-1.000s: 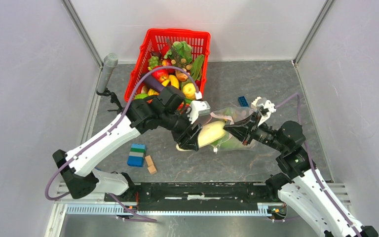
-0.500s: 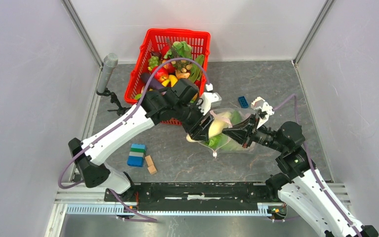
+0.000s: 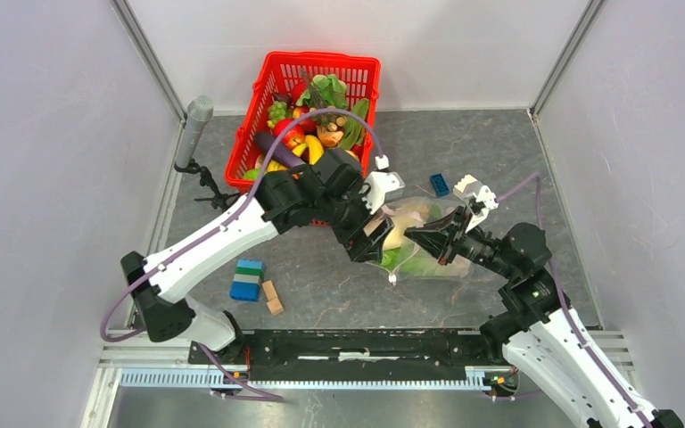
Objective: Place the food in the zip-top bag and seal the zipper
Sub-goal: Place the fake vegetable in the zipper food storage bag.
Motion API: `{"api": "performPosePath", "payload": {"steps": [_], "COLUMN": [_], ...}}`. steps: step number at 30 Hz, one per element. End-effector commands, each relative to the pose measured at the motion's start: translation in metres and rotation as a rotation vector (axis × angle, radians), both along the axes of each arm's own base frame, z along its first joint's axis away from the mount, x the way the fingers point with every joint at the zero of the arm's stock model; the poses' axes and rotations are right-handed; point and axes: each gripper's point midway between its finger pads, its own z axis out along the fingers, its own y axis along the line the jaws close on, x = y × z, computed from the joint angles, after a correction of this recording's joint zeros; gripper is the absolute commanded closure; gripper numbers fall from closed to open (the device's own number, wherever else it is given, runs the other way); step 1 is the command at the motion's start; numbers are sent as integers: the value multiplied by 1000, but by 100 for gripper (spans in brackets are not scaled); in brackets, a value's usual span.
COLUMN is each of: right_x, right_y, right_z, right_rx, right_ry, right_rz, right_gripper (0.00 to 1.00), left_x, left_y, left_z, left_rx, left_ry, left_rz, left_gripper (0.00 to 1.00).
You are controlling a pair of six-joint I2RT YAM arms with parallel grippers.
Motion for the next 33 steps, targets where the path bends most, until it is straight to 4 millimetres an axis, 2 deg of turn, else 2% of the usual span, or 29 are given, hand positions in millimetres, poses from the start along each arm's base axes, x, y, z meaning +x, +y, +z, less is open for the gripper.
{"api": "performPosePath", "payload": {"steps": [1,5,9,13,15,16,21,24,27,30,32,33], "right_x": [6,6,7,7,6,6,-1,-2,-1,0,5,8], "right_y": [-2,-3,-3,-2,-2,-1,1,1,-1,-3,-6,-9], "right_z": [14,15,17,19,20,20,23,22,25,30,30,28], "right_rx": [37,41,48,64,69,73,89,89,99,113,112,108], "right_ry": [-52,-54,-53,-50,-48,-47,-47,-44,-48,-56,-51,-48], "right_rz": [-38,-43,-46,-44,-42,-37,-4,-1,-15,-31,-67,-95], "right_gripper": [100,100,100,100,100,100,100,100,100,100,100,100], "left_x": [3,-1,-8,-13,-14,-12,-2,-3,4,14,12,11], "left_y": [7,18,22,24,21,18,-5,-22,-36,-38,-35,-33], "left_z": [24,16,13,7,5,5,16,24,16,1,5,15], "left_rx": [-77,-62,-83,-73,-76,-82,-166,-225,-205,-160,-186,-224], "left_ry": [-105,-104,-89,-70,-53,-50,-40,-12,12,19,6,-17], "left_rz": [11,31,31,23,17,23,60,32,42,98,104,103], "left_gripper": [5,4,11,26,43,50,67,69,70,73,71,66]}}
